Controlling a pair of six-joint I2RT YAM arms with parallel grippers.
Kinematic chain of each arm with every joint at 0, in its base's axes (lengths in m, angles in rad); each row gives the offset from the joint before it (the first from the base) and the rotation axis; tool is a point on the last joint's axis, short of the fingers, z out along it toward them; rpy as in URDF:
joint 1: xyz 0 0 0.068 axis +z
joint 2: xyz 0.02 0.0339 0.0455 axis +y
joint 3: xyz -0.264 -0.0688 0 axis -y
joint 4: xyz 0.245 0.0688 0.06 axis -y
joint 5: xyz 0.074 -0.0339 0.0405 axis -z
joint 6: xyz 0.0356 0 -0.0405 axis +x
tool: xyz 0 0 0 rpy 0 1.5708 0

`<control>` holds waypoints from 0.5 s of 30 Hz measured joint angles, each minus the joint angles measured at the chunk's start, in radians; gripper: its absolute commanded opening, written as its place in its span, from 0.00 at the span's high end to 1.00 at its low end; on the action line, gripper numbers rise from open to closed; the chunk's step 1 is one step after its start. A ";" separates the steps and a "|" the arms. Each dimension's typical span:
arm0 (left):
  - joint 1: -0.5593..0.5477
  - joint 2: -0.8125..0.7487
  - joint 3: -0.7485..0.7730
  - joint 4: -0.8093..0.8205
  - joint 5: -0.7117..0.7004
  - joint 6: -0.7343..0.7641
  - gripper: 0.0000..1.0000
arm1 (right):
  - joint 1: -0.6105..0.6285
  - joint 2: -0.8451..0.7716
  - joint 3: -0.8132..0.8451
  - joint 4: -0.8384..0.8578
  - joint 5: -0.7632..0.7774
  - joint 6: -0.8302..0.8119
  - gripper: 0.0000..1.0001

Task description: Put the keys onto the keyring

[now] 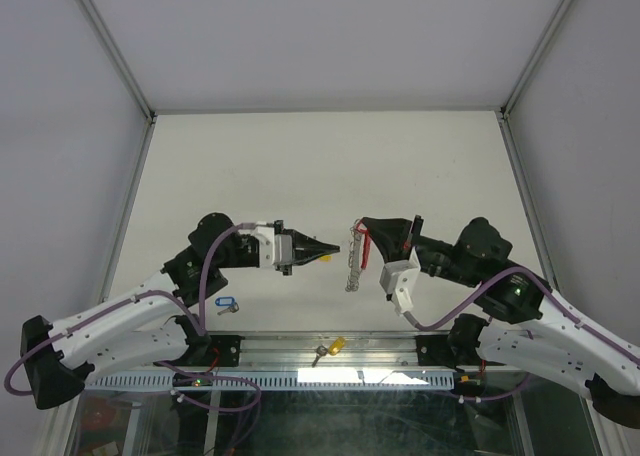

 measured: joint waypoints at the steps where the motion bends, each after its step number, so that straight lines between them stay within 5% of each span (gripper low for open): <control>1: 0.000 -0.007 -0.011 0.008 0.023 0.034 1.00 | 0.000 0.000 0.000 0.000 -0.002 0.000 1.00; 15: 0.000 -0.140 -0.158 0.013 0.209 0.697 1.00 | 0.000 -0.037 0.000 -0.001 -0.031 -0.001 1.00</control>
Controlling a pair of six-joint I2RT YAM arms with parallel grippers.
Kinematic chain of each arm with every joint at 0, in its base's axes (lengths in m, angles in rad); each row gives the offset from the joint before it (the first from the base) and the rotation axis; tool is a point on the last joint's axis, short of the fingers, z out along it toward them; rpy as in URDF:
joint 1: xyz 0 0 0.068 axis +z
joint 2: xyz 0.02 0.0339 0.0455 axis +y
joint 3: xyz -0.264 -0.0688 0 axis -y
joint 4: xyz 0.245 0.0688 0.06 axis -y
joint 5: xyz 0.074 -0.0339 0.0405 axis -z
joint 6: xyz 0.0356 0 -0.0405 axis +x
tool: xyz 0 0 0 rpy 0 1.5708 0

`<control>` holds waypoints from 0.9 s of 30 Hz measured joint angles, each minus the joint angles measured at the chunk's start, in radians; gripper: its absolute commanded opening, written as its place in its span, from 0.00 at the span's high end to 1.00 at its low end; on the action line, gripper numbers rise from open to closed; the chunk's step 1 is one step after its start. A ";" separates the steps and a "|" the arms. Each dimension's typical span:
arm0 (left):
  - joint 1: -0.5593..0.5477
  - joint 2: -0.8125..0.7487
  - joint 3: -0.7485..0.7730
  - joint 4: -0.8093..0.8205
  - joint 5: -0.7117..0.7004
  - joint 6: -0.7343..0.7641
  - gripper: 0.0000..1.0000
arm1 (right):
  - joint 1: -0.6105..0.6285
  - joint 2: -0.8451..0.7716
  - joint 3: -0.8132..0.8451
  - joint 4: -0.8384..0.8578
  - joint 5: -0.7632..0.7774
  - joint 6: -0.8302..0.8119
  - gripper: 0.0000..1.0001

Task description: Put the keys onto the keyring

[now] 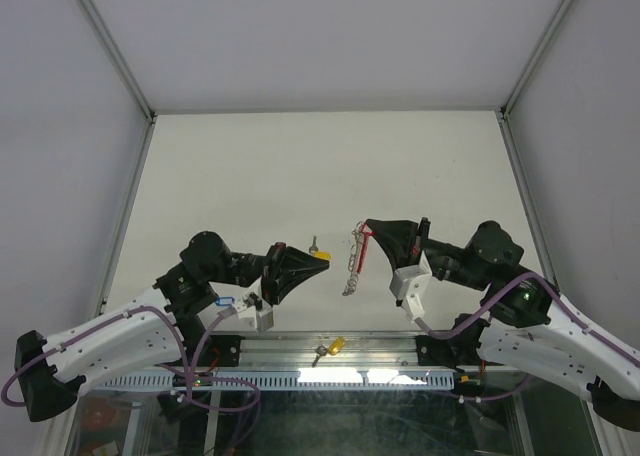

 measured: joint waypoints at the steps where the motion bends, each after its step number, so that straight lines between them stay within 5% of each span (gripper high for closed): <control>1: 0.000 -0.010 -0.011 0.000 -0.004 0.035 1.00 | 0.000 -0.002 0.000 0.000 0.000 0.000 1.00; 14: 0.000 -0.010 0.077 -0.232 -0.086 0.439 1.00 | 0.000 -0.003 0.000 -0.007 0.001 -0.003 1.00; 27: 0.000 -0.011 0.069 -0.119 -0.094 0.295 1.00 | 0.000 -0.002 0.000 -0.008 0.001 -0.003 1.00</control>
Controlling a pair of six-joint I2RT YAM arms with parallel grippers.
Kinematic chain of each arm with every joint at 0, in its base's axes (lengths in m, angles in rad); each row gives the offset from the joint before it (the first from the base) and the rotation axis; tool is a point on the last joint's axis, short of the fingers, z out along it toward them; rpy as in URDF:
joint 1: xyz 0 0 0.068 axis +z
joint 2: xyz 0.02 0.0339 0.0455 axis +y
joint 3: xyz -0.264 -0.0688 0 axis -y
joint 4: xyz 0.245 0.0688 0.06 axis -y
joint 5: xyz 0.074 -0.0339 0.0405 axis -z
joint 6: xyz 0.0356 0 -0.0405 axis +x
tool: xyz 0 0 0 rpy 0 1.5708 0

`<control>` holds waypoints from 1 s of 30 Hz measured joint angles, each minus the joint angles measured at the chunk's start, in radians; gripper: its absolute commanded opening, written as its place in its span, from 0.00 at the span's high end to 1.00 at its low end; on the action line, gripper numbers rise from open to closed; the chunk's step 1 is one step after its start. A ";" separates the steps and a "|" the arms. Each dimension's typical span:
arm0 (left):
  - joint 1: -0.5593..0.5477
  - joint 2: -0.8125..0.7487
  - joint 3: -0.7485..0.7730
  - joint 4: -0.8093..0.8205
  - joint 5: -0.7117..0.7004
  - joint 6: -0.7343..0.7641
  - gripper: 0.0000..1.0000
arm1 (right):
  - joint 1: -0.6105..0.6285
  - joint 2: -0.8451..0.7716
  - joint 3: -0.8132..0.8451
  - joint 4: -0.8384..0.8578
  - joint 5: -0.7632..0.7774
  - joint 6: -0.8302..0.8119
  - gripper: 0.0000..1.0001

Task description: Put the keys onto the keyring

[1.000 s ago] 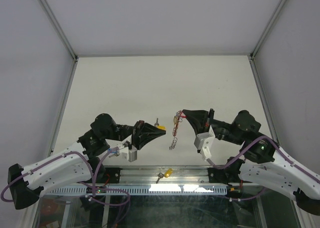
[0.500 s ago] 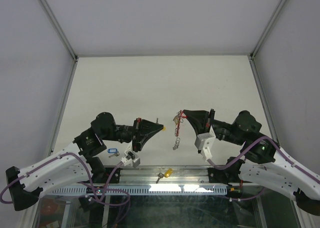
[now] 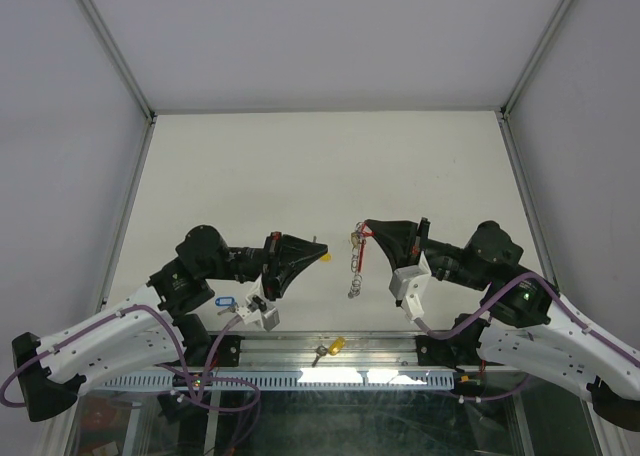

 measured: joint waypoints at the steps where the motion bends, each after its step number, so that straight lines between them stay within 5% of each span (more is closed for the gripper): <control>1: 0.000 0.000 -0.002 0.010 0.000 -0.016 1.00 | 0.000 0.000 0.000 0.000 0.000 0.000 1.00; 11: 0.000 0.000 -0.008 0.050 0.000 -0.062 0.98 | 0.000 0.000 0.000 -0.003 0.000 -0.001 1.00; 16: 0.000 0.004 -0.008 0.053 -0.006 -0.088 0.69 | 0.000 0.000 0.000 -0.006 -0.011 -0.010 1.00; 21: 0.000 0.025 -0.008 0.106 -0.057 -0.310 0.48 | 0.000 0.000 0.000 -0.008 -0.022 -0.034 1.00; 26: 0.000 0.026 -0.008 0.196 -0.138 -0.597 0.57 | 0.000 0.002 0.000 -0.031 -0.022 -0.063 1.00; 30: 0.000 0.029 -0.006 0.224 -0.193 -0.807 0.55 | 0.000 0.014 0.002 -0.068 -0.018 -0.095 1.00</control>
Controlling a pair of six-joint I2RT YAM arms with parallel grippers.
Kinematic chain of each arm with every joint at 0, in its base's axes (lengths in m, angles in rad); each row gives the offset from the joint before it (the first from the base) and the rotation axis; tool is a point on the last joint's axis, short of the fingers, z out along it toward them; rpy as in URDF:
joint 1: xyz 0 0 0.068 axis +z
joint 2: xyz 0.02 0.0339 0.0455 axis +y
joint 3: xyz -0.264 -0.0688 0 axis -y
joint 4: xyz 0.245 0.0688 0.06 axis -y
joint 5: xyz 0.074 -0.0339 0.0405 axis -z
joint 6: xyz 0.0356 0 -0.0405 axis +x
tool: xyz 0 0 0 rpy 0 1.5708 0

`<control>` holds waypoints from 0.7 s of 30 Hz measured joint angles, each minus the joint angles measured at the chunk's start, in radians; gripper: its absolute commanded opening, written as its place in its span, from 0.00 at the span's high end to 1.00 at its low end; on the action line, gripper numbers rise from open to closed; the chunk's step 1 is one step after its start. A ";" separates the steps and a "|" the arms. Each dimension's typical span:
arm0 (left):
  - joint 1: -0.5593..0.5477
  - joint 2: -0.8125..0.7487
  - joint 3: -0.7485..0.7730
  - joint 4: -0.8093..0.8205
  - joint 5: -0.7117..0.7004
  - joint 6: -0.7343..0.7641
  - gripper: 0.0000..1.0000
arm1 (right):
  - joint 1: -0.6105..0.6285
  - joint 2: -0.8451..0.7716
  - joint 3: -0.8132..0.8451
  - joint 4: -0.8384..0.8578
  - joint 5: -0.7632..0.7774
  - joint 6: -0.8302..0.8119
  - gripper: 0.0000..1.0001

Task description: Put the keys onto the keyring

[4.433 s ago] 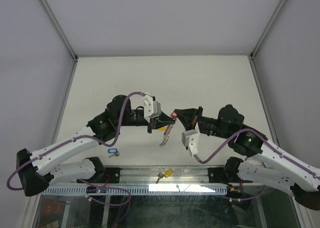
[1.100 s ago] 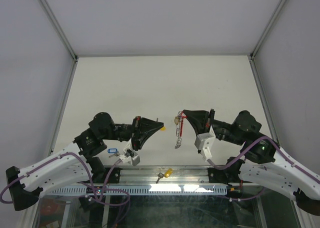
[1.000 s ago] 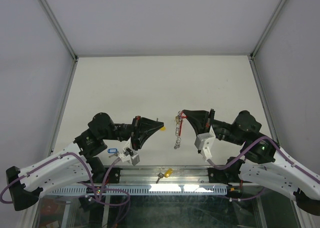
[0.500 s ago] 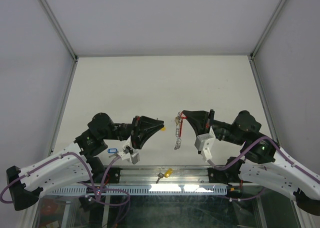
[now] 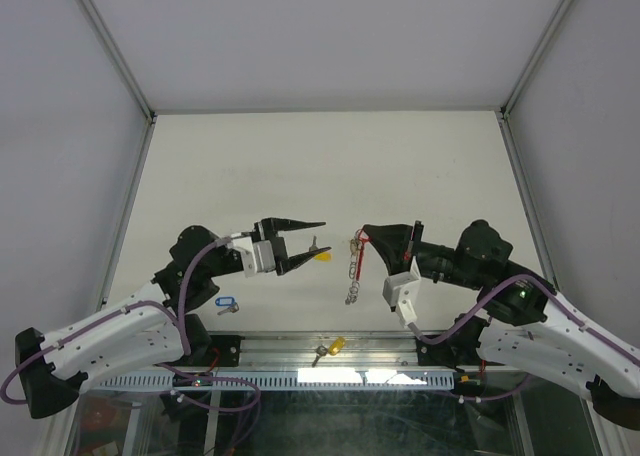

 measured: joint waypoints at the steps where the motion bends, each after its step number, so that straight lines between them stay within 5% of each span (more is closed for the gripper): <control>1: 0.000 0.004 0.003 0.006 -0.015 -0.051 0.54 | 0.000 0.004 0.000 -0.005 0.000 -0.006 1.00; 10: 0.000 0.067 0.010 0.068 -0.031 -0.351 0.65 | 0.000 0.024 0.011 -0.043 0.000 -0.035 1.00; 21: 0.000 0.146 0.018 0.088 0.121 -0.366 0.66 | 0.000 0.037 0.011 -0.025 -0.036 -0.035 1.00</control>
